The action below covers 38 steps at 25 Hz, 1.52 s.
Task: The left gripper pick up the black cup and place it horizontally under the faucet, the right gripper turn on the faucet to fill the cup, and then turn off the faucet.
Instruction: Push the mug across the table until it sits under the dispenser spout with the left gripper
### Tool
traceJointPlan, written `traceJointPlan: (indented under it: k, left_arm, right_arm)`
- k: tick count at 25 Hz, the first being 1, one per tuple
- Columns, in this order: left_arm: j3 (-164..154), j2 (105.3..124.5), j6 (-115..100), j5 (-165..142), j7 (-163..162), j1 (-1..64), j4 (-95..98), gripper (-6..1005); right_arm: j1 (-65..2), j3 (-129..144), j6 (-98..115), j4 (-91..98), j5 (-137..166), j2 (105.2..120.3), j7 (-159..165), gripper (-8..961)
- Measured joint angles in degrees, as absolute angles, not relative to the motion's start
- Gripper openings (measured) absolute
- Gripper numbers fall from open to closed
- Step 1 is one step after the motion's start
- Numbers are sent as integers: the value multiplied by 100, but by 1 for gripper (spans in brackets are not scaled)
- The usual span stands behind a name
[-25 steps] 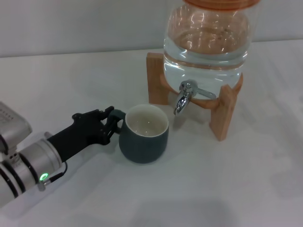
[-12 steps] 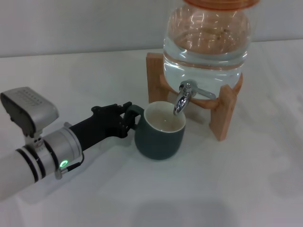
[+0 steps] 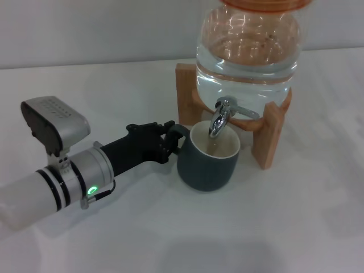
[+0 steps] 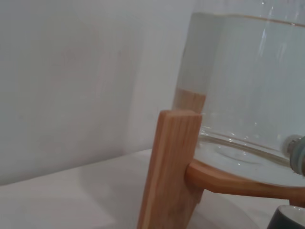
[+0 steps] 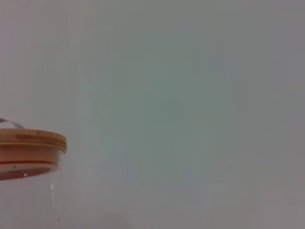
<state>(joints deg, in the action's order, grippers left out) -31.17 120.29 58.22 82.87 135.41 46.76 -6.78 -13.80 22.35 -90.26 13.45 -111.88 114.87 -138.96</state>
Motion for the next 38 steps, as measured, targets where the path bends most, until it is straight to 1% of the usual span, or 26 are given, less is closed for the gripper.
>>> traceJointPlan:
  k: [14,31,36,38]
  left_arm:
    - [-3070,12036,5366,8139,13491,5027,-864,188]
    - [-3054,12028,5405,7950,13473,4821,-893,162]
    - [-3043,12025,5381,7966,13473,4807,-877,275]
    - [-3042,12019,5386,7972,13473,4806,-868,336]
  right_arm:
    - [-1378,2294,-8996,1345,-11188,11487,-13896,825]
    - [-1351,2286,-8932,1350,-11188,11487,-13896,825]
    - [-1352,2291,-8923,1345,-11188,11487,-13895,825]
    - [-1353,2293,-8912,1344,-11188,11487,-13895,825]
